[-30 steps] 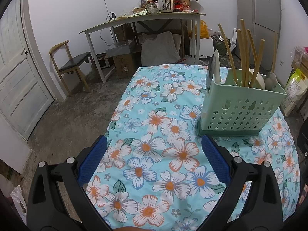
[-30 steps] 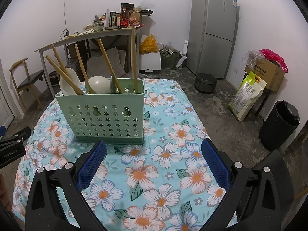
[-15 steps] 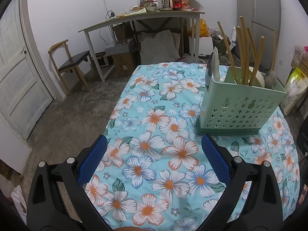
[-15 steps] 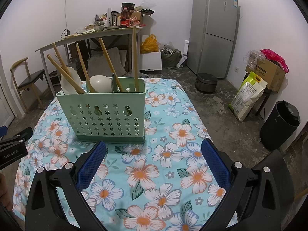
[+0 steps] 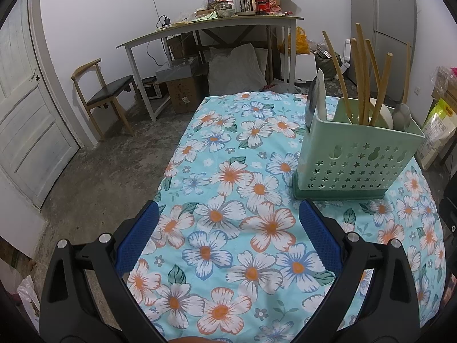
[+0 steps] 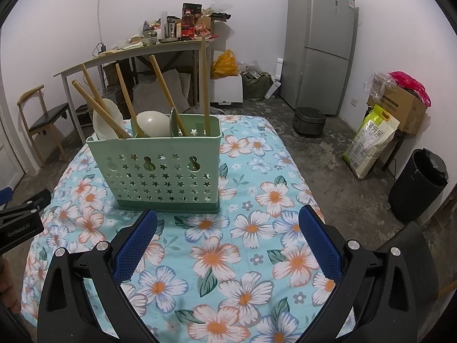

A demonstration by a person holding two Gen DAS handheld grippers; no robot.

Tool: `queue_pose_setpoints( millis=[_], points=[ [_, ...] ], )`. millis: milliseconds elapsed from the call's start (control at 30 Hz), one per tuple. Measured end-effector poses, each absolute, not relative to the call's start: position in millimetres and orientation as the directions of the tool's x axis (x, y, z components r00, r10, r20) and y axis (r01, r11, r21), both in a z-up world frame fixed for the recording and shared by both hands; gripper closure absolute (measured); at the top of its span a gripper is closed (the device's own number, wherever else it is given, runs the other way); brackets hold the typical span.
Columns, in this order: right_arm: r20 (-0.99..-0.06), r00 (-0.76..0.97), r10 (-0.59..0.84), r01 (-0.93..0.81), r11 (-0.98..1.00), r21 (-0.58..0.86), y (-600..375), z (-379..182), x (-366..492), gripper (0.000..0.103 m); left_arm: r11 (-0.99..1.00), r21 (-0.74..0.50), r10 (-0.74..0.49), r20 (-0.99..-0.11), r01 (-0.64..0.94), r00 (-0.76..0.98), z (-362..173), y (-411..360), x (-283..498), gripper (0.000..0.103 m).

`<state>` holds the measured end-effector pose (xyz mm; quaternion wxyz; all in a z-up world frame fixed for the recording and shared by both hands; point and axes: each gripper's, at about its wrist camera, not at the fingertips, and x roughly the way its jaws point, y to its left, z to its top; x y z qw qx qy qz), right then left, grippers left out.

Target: Organize utensils

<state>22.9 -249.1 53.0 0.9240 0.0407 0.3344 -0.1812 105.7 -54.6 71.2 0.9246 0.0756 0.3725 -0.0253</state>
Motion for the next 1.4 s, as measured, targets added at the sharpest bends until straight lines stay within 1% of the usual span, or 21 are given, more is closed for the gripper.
queue_pose_setpoints(
  millis=[333, 1400],
  points=[
    [-0.633, 0.715, -0.297, 0.35, 0.936, -0.044, -249.6, 54.4, 25.8, 0.006, 0.989, 0.117, 0.014, -0.693, 0.093, 0.721, 66.6, -49.6, 90.3, 0.008],
    [-0.634, 0.714, -0.297, 0.35, 0.936, -0.043, -250.5, 55.4, 26.6, 0.006, 0.988, 0.117, 0.01, -0.699, 0.1, 0.716, 68.5, -47.4, 92.5, 0.008]
  ],
)
